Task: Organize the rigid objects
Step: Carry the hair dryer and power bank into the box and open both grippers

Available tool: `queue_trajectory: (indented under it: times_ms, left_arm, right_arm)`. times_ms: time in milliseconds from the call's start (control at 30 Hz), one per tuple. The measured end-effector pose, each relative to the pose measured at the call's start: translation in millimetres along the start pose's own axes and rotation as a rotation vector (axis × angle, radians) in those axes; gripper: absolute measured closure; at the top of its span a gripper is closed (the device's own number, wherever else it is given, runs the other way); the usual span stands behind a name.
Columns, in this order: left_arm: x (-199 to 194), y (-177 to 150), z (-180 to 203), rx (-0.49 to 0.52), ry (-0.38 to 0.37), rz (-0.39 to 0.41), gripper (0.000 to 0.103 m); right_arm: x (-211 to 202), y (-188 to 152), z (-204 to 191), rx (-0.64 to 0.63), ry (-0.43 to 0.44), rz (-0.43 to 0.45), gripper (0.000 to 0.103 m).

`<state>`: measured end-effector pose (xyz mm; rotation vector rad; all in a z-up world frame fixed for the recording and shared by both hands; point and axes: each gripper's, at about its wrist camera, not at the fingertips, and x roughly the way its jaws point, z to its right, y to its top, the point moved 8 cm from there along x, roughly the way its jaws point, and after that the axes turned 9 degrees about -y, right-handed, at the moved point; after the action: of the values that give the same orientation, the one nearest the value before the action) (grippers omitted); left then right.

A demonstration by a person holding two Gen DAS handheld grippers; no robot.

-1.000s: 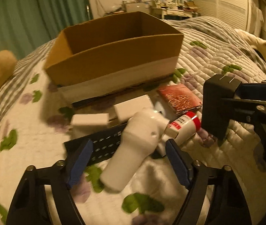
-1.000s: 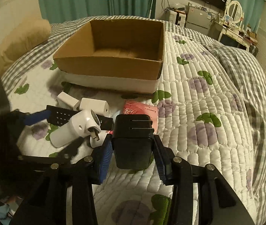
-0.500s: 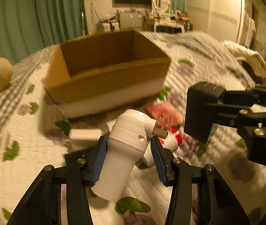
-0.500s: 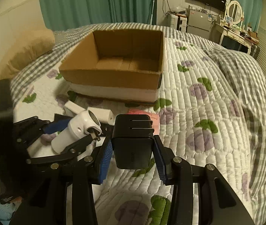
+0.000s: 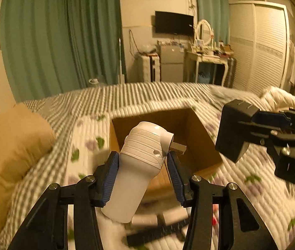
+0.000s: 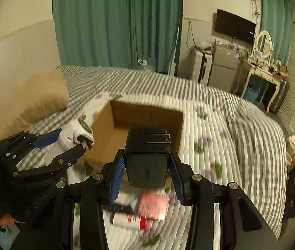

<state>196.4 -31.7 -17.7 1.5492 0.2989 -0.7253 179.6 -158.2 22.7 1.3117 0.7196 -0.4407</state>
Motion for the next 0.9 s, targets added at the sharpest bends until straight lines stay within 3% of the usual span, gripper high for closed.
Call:
queue_trajectory:
  times_ms: [167,300,533,767,900]
  left_arm:
    - [35.1,26.7,-12.1,0.003,0.001,0.007,0.054]
    - [69.4,26.7,-19.0,-0.013,0.017,-0.035,0.054]
    - [114.4,8.0,-28.6,-0.043,0.018,-0.097,0.054]
    - [137.4,5.7,-28.8,-0.048,0.027,-0.097,0.054]
    - [145.7,5.4,-27.4,-0.037,0.033,-0.099,0.047]
  right_arm:
    - [27.5,31.5,-3.2,-0.019,-0.015,-0.009,0.062]
    - [64.4,39.6,-0.8,-0.018,-0.035,-0.060,0.062]
    - [120.9,21.0,9.9,0.014,-0.020,-0.152,0.062]
    - [155.7,5.7,14.4,0.034,0.001,-0.196,0.062]
    - [167.8,6.0,17.3,0.047,0.007,-0.202,0.062]
